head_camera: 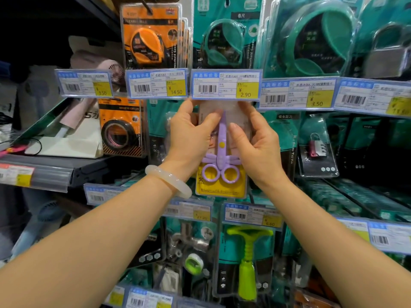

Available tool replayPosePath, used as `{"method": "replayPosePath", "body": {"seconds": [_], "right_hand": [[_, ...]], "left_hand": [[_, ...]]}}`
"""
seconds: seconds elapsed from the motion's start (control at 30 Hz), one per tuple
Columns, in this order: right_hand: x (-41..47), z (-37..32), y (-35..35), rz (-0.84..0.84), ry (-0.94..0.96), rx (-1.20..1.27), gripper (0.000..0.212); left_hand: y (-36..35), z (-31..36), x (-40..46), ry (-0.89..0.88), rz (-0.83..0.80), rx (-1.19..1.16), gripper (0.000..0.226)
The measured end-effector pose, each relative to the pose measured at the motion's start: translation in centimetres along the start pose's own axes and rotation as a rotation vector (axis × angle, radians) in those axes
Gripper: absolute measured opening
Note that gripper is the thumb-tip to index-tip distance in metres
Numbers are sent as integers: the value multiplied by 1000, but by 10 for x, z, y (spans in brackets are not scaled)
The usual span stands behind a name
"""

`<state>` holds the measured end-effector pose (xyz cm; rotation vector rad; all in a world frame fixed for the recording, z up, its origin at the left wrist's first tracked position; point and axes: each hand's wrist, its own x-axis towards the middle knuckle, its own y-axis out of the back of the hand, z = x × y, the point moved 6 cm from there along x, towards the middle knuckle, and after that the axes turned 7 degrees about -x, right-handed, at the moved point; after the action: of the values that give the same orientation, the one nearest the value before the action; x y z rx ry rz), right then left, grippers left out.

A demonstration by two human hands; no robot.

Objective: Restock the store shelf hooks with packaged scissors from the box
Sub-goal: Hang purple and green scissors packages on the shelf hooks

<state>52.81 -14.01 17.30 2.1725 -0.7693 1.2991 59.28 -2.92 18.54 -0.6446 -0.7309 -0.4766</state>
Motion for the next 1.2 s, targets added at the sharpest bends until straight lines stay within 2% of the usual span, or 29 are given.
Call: {"method": "replayPosePath", "body": {"seconds": [0.23, 0.53, 0.77, 0.97, 1.1, 1.2], "right_hand": [[-3, -4, -4, -8, -7, 12, 52], [-1, -3, -1, 4, -23, -7, 52], [-3, -5, -3, 23, -9, -1, 51], [-3, -5, -2, 37, -5, -43, 49], [-2, -7, -1, 93, 23, -45, 49], [-4, -5, -8, 65, 12, -24, 51]], "left_hand": [[6, -1, 1, 5, 25, -35, 29], [2, 1, 2, -16, 43, -18, 36], [0, 0, 2, -67, 51, 8, 30], [-1, -5, 5, -40, -13, -8, 26], [-6, 1, 12, -35, -64, 80, 25], [-6, 4, 11, -23, -150, 149, 27]]}}
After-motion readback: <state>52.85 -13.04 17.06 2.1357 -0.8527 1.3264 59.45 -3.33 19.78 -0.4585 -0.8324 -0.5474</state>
